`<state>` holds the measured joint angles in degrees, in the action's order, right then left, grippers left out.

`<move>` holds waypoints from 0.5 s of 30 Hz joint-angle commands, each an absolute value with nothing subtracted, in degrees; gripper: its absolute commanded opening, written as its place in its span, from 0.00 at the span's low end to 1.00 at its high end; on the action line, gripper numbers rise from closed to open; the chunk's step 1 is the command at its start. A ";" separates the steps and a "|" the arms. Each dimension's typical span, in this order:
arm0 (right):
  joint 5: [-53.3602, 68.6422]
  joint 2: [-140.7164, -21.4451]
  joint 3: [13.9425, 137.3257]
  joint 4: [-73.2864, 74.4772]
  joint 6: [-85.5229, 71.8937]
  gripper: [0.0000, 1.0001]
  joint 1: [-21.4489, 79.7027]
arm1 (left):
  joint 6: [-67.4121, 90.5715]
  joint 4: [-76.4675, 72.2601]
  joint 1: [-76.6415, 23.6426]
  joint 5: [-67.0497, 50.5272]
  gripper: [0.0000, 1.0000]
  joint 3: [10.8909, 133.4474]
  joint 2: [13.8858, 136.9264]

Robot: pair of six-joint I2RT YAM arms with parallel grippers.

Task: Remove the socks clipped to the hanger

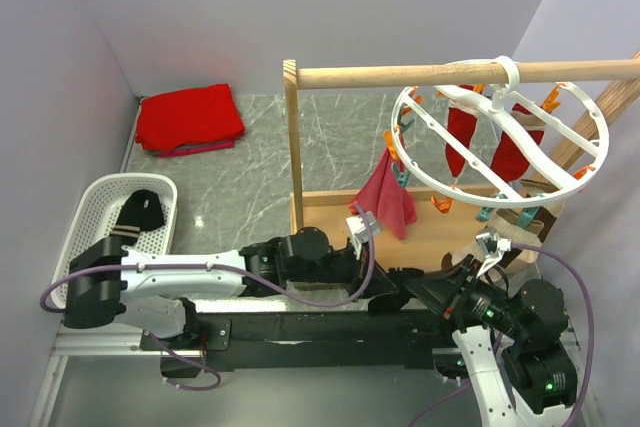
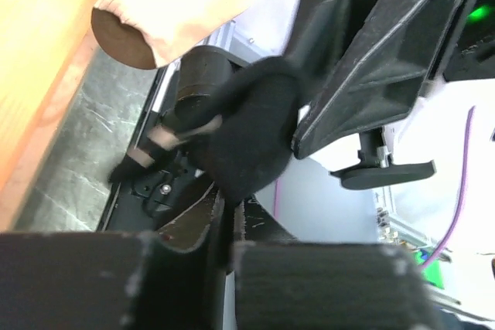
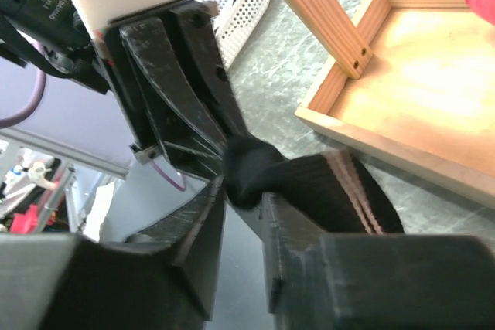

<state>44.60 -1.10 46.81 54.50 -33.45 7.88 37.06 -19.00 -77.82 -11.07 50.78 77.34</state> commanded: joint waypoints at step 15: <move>42.89 -2.46 47.38 54.14 -29.97 0.68 7.65 | 37.52 1.90 -75.07 9.48 0.01 40.70 48.89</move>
<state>43.35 -1.15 46.85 55.11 -31.51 7.88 37.10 -6.81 -77.19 1.30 42.06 55.02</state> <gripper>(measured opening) 0.668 0.035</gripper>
